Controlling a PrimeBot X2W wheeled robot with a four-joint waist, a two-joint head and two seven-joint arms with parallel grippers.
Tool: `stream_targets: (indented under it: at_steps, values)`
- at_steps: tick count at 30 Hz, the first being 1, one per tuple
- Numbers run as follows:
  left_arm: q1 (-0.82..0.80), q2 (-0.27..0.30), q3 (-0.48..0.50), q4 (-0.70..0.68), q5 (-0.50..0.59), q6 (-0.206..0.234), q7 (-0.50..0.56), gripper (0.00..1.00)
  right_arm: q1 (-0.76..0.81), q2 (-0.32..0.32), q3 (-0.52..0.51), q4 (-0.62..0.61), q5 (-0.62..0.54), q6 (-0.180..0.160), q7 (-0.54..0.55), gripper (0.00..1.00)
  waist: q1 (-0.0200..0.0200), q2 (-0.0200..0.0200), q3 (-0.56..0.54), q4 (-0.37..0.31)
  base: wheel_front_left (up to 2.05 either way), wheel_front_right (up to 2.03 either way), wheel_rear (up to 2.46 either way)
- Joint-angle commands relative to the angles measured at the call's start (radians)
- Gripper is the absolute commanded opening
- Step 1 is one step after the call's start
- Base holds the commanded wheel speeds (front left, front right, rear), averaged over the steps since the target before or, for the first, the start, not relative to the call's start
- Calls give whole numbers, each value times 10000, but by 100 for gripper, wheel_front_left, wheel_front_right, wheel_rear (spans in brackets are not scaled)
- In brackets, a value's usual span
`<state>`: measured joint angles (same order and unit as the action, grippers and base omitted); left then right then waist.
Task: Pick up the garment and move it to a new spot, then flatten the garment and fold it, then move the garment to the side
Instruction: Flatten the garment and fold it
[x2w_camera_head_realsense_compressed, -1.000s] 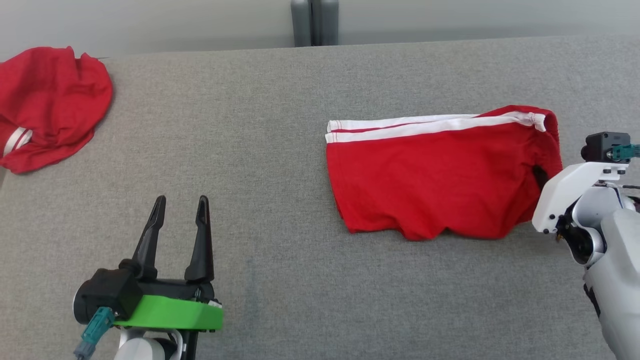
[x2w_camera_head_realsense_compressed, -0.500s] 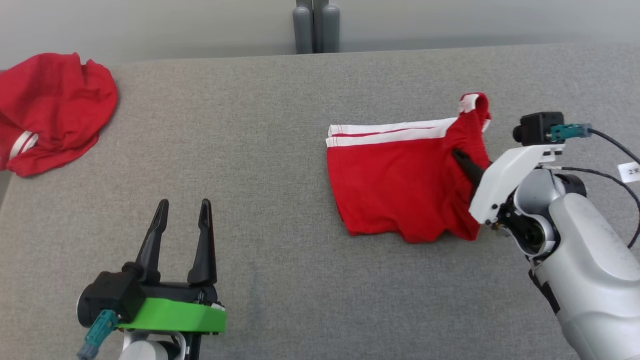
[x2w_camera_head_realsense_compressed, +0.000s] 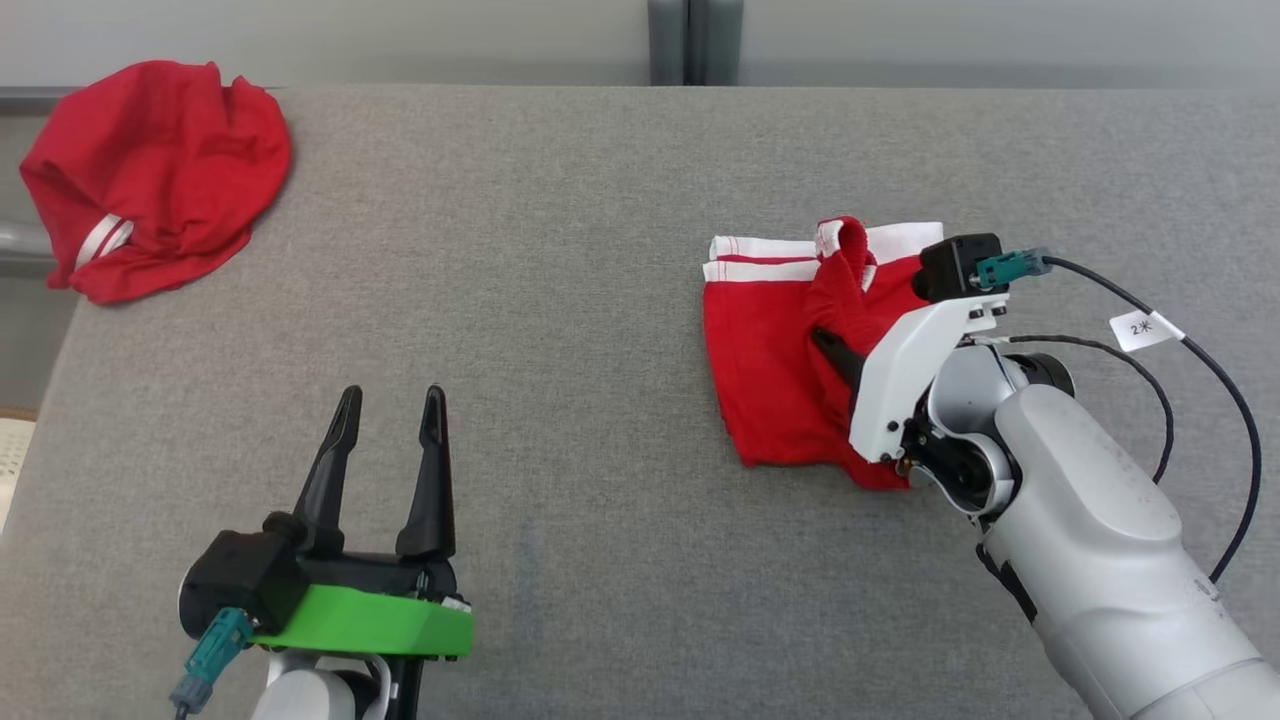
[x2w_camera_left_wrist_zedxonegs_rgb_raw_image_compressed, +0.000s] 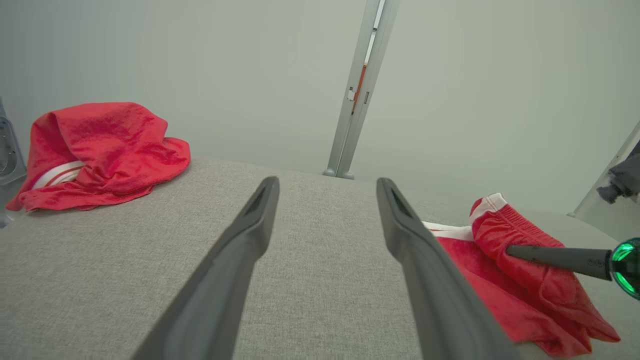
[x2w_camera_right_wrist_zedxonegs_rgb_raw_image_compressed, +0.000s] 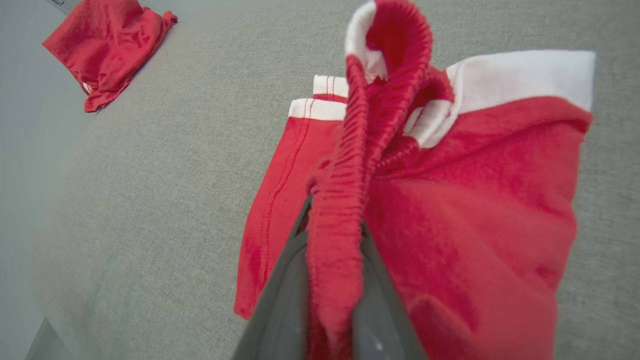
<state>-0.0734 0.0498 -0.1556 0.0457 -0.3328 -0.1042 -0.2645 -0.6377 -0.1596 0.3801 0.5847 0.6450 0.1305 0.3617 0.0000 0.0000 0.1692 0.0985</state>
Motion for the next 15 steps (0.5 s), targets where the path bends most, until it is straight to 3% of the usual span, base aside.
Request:
stream_targets:
  at_steps: [1, 2, 3, 4, 5, 15]
  values:
    - [-194, 15, -27, 2, -147, 74, 3, 100, -170, 86, 39, 226, -134, 5, -141, 0, 0, 0, 123, 217, 0, 0, 0]
    - [-201, 15, -67, -1, -170, 88, 3, 100, -227, 125, 50, 344, -185, 5, -225, 0, 0, 0, 141, 266, 0, 0, 0]
    - [-201, 15, -88, 0, -183, 98, 3, 100, -303, 178, 74, 489, -210, 5, -318, 31, 0, 0, 157, 311, 0, 0, 0]
    - [-204, 15, -116, 4, -179, 114, 3, 100, -339, 213, 115, 591, -234, 5, -362, 48, 0, 0, 170, 346, 0, 0, 0]
    - [-208, 15, -140, 12, -203, 130, 5, 100, -394, 262, 154, 706, -250, 5, -446, 100, 0, 0, 181, 382, 0, 0, 0]
    - [-194, 14, -185, -5, -319, 227, 5, 100, -538, 521, 865, 846, 60, 3, -1046, 100, 0, 0, 161, 451, 0, 0, 0]
